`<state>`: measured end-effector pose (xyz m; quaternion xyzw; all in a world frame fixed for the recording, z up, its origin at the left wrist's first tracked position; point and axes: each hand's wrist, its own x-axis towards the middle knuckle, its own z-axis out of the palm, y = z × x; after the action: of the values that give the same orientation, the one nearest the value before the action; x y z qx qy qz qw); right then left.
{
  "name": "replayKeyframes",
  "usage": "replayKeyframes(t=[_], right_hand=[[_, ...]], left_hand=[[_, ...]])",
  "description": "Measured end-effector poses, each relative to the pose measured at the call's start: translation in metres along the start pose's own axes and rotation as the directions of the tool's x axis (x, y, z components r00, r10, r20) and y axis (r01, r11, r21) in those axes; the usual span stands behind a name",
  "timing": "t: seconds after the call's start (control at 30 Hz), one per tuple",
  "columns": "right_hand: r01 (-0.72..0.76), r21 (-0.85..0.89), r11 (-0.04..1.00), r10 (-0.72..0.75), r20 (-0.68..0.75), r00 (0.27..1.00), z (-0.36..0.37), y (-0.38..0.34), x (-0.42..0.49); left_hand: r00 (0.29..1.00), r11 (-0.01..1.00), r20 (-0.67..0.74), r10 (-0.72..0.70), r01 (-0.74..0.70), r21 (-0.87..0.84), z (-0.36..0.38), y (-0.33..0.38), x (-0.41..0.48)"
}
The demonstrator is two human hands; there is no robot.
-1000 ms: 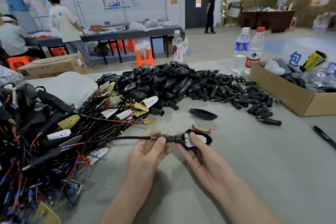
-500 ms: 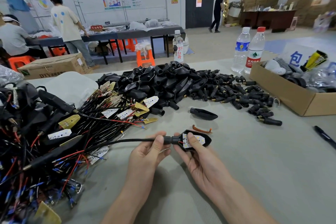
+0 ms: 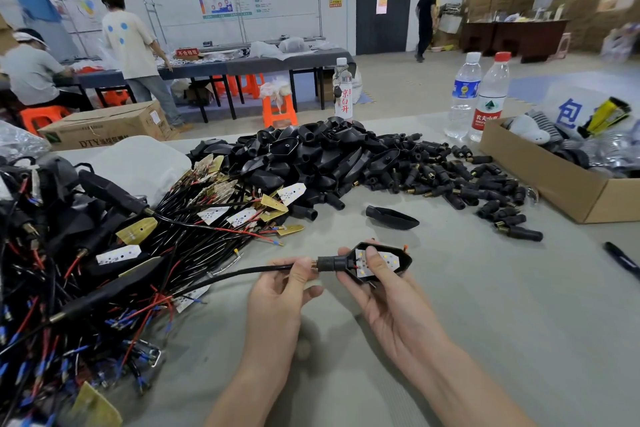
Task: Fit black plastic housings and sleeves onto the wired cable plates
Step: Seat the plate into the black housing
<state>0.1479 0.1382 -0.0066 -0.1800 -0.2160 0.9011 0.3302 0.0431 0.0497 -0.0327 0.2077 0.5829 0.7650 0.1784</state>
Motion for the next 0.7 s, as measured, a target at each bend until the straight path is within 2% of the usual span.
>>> replayKeyframes(t=[0.13,0.37,0.5,0.6,0.7], right_hand=[[0.009,0.008,1.0,-0.009,-0.015,1.0,-0.0053,-0.0015,0.0029],[-0.018,-0.009,1.0,0.018,-0.033,0.999,-0.005,-0.0005,0.0046],[-0.035,-0.008,0.999,0.034,-0.027,0.999,-0.0036,-0.0014,0.0025],[-0.038,-0.004,0.999,0.038,-0.014,0.999,-0.0032,-0.0012,0.0019],[-0.012,-0.07,0.997,0.012,0.006,1.0,-0.0049,0.0001,0.0033]], left_hand=[[0.998,0.997,-0.066,-0.018,0.013,-0.072,-0.0043,0.0004,0.0046],[0.996,0.987,-0.058,-0.074,0.065,-0.145,-0.0043,0.004,0.0057],[0.995,0.972,0.007,-0.102,0.102,-0.214,0.0,0.0056,0.0027],[0.992,0.972,0.072,-0.104,0.117,-0.201,0.0028,0.0027,-0.0011],[0.995,0.978,0.044,-0.091,0.098,-0.185,0.0022,0.0031,-0.0013]])
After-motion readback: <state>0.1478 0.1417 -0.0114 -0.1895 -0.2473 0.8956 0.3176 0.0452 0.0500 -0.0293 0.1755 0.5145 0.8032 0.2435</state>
